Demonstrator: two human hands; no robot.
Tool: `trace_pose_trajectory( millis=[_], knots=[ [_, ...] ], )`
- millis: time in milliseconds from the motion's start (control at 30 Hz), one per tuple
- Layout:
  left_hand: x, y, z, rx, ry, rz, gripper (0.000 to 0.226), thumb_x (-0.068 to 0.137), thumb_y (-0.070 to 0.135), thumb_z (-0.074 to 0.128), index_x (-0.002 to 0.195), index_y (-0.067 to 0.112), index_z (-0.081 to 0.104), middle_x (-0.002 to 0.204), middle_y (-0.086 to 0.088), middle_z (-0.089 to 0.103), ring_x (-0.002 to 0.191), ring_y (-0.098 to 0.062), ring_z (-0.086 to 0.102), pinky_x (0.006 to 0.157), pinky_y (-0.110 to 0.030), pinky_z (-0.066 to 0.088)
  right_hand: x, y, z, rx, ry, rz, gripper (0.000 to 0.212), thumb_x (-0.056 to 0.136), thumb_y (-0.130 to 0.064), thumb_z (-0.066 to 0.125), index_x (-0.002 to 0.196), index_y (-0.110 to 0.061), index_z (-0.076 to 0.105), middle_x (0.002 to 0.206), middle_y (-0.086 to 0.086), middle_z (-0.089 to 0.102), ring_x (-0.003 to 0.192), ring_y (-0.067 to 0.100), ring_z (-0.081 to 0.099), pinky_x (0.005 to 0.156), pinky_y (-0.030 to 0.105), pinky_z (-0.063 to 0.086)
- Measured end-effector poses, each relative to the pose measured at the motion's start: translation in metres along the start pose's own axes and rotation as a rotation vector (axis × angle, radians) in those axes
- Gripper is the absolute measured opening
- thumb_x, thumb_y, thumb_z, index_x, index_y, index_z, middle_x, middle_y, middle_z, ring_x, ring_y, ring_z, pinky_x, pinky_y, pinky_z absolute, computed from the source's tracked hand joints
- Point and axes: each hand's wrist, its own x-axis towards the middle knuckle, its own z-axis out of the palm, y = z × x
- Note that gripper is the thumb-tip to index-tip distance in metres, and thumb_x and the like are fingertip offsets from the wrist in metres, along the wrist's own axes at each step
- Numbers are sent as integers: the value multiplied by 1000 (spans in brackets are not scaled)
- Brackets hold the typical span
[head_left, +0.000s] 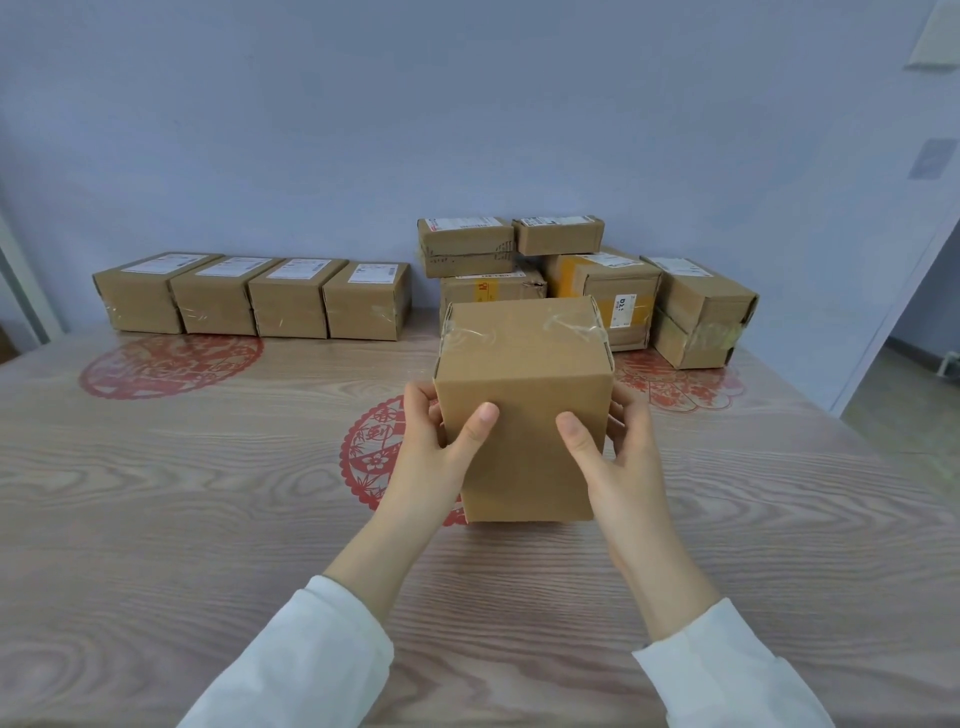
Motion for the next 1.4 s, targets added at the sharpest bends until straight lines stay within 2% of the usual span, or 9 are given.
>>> trace_pose_trajectory(
  millis=[167,300,600,767,867,967,1100,1233,1400],
  knots=[
    [-1,11,-1,-7,-10,-41,38,68,55,49,93,29,38,90,14,55,80,7,55,75,-19,47,-2,-3,-1,20,-27,-16,48,71,-39,69,112,-37,44,132,4,51,121,11,50,83,12,50],
    [-1,13,-2,-80,18,-81,22,79,46,57,83,39,37,87,21,52,79,11,52,79,-22,44,-5,-5,-1,69,-47,8,49,66,-37,67,111,-35,46,127,0,54,121,11,52,85,14,51],
    [4,-3,-8,-91,-25,-57,56,53,53,71,99,26,51,85,14,70,90,-10,63,90,-37,47,-7,-14,1,130,-46,69,55,69,-54,76,107,-25,50,109,-7,62,98,-2,60,74,7,46],
    [2,-1,-8,-77,-49,-54,49,70,32,78,105,26,45,101,5,64,86,-7,61,71,-15,47,-6,-10,-3,124,-50,123,24,84,-23,63,104,-23,50,107,-5,61,84,-12,61,71,7,47],
    [3,1,-8,-50,-28,-42,45,74,37,69,108,27,41,107,6,62,97,-12,64,83,-23,52,-6,-8,-3,123,-67,129,27,83,-17,65,105,-23,49,110,-3,62,88,-8,62,72,9,48],
    [3,2,-9,-49,-35,-52,54,67,41,68,110,28,37,115,5,58,106,-16,63,93,-33,52,-5,-8,-3,133,-88,118,40,75,-24,68,110,-24,49,114,-7,60,94,-8,61,74,9,49],
    [2,2,-9,13,-72,-7,57,80,24,68,117,40,27,115,18,49,100,4,56,74,-9,51,-3,-10,-4,75,-66,109,70,68,-46,62,131,-24,44,119,-15,58,104,-9,56,76,8,48],
    [3,1,-11,64,-41,2,92,66,47,64,145,33,19,124,15,50,104,6,53,76,-11,50,-6,-7,-4,19,-103,87,69,66,-43,64,129,-23,45,122,-9,59,110,0,57,80,14,49],
    [0,-2,-11,84,-95,-22,89,67,41,66,143,27,23,125,13,50,102,6,55,75,-9,51,-5,-7,-6,17,-96,80,70,67,-47,64,131,-20,49,119,-9,62,109,4,60,77,12,50]
  ],
)
